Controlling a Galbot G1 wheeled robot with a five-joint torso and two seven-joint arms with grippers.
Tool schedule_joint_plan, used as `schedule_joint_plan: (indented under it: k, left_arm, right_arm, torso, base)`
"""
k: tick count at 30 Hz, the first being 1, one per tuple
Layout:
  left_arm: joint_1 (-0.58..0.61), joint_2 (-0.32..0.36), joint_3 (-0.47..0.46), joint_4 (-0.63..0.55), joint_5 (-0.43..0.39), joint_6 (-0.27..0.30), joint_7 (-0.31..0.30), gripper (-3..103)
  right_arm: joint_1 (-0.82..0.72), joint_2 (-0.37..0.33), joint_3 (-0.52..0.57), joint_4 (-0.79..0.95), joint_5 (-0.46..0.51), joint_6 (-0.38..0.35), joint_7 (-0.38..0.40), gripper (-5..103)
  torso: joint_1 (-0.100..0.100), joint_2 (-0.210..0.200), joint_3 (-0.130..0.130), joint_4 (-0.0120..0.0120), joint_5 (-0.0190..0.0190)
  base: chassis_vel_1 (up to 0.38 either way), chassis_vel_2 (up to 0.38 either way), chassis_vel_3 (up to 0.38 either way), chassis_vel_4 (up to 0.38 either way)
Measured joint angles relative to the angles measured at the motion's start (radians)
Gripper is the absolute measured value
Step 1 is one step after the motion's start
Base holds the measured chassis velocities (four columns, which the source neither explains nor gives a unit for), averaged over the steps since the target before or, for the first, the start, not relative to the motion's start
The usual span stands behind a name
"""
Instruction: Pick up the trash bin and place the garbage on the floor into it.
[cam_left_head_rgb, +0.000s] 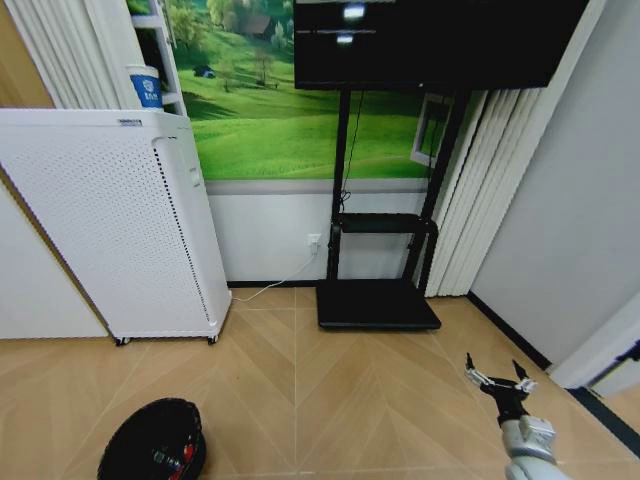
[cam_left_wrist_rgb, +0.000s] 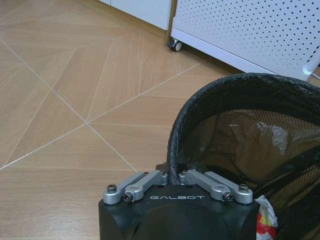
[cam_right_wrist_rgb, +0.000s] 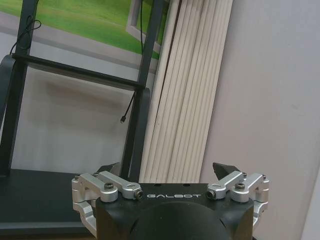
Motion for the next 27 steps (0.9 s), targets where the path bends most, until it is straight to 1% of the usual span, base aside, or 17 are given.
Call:
schedule_joint_plan:
  k: [4, 5, 6, 7, 8, 10, 11, 13, 15, 16, 19, 20, 21, 23, 27]
  left_arm:
    - [0.0, 0.0, 0.0, 0.0, 0.0, 0.002, -0.001, 3]
    - [0.01, -0.007, 0.008, -0.02, -0.001, 0.011, -0.02, 3]
    - [0.01, -0.007, 0.008, -0.02, -0.001, 0.011, -0.02, 3]
    - [0.03, -0.03, 0.034, -0.085, -0.008, 0.036, -0.041, 3]
    - [0.037, -0.035, 0.04, -0.109, -0.008, 0.042, -0.051, 3]
    - [0.04, -0.038, 0.045, -0.13, -0.008, 0.046, -0.063, 3]
    - [0.042, -0.039, 0.052, -0.151, -0.008, 0.049, -0.072, 0]
    - [0.042, -0.04, 0.057, -0.163, -0.007, 0.05, -0.078, 0]
    - [0.039, -0.04, 0.067, -0.179, -0.006, 0.051, -0.098, 3]
    - [0.038, -0.04, 0.069, -0.184, -0.005, 0.051, -0.109, 8]
    - [0.038, -0.04, 0.069, -0.19, -0.004, 0.051, -0.12, 11]
    - [0.039, -0.04, 0.069, -0.195, -0.004, 0.051, -0.126, 15]
    - [0.042, -0.041, 0.065, -0.199, -0.006, 0.051, -0.136, 11]
    - [0.045, -0.043, 0.062, -0.204, -0.008, 0.051, -0.141, 10]
    - [0.054, -0.052, 0.05, -0.219, -0.014, 0.05, -0.151, 10]
  right_arm:
    - [0.0, 0.0, 0.0, 0.0, 0.0, -0.001, 0.0, 100]
    - [0.007, -0.004, -0.006, -0.009, 0.0, 0.0, 0.0, 100]
    - [0.007, -0.004, -0.006, -0.009, 0.0, 0.0, 0.0, 100]
    - [0.021, -0.012, -0.014, -0.024, 0.0, 0.001, 0.0, 100]
    - [0.025, -0.016, -0.017, -0.03, 0.0, 0.002, -0.001, 100]
    - [0.028, -0.017, -0.017, -0.034, 0.0, 0.003, -0.001, 100]
    - [0.03, -0.018, -0.019, -0.039, 0.0, 0.005, -0.001, 100]
    - [0.031, -0.017, -0.021, -0.042, 0.0, 0.006, -0.001, 100]
    - [0.033, -0.016, -0.022, -0.049, 0.0, 0.009, -0.001, 100]
    - [0.033, -0.015, -0.023, -0.053, -0.001, 0.011, -0.001, 100]
    - [0.033, -0.015, -0.023, -0.057, -0.001, 0.014, -0.001, 100]
    - [0.033, -0.016, -0.023, -0.062, -0.001, 0.016, -0.001, 100]
    - [0.033, -0.019, -0.022, -0.07, -0.001, 0.019, -0.001, 100]
    - [0.033, -0.022, -0.022, -0.077, -0.001, 0.021, -0.001, 100]
    - [0.039, -0.03, -0.019, -0.092, 0.001, 0.023, -0.001, 100]
  torso:
    - [0.0, 0.0, 0.0, 0.0, -0.0001]
    - [0.0, 0.0, 0.0, -0.0007, -0.0001]
    - [0.0, 0.0, 0.0, -0.0007, -0.0001]
    - [0.0, 0.0, 0.0, 0.0009, -0.0004]
    - [0.0, 0.0, 0.0, 0.0003, -0.0016]
    - [0.0, 0.0, 0.0, 0.0, -0.0016]
    - [0.0, 0.0, 0.0, 0.0004, -0.0002]
    - [0.0, 0.0, 0.0, 0.0, 0.0001]
    - [0.0, 0.0, 0.0, 0.0, -0.001]
    - [0.0, 0.0, 0.0, 0.0, -0.0002]
    - [0.0, 0.0, 0.0, 0.0001, 0.0001]
    - [0.0, 0.0, 0.0, 0.0001, -0.0001]
    - [0.0, 0.0, 0.0, 0.0001, -0.0002]
    - [0.0, 0.0, 0.0, 0.0, -0.0003]
    - [0.0, 0.0, 0.0, 0.0, -0.0002]
  base:
    - [0.0, 0.0, 0.0, 0.0]
    - [0.0, 0.0, 0.0, 0.0]
    - [0.0, 0.0, 0.0, 0.0]
    - [0.0, 0.0, 0.0, 0.0]
    - [0.0, 0.0, 0.0, 0.0]
    - [0.0, 0.0, 0.0, 0.0]
    - [0.0, 0.0, 0.0, 0.0]
    - [0.0, 0.0, 0.0, 0.0]
    - [0.0, 0.0, 0.0, 0.0]
    - [0.0, 0.0, 0.0, 0.0]
    - [0.0, 0.0, 0.0, 0.0]
    - [0.0, 0.0, 0.0, 0.0]
    - [0.0, 0.0, 0.0, 0.0]
    - [0.0, 0.0, 0.0, 0.0]
    - [0.0, 0.0, 0.0, 0.0]
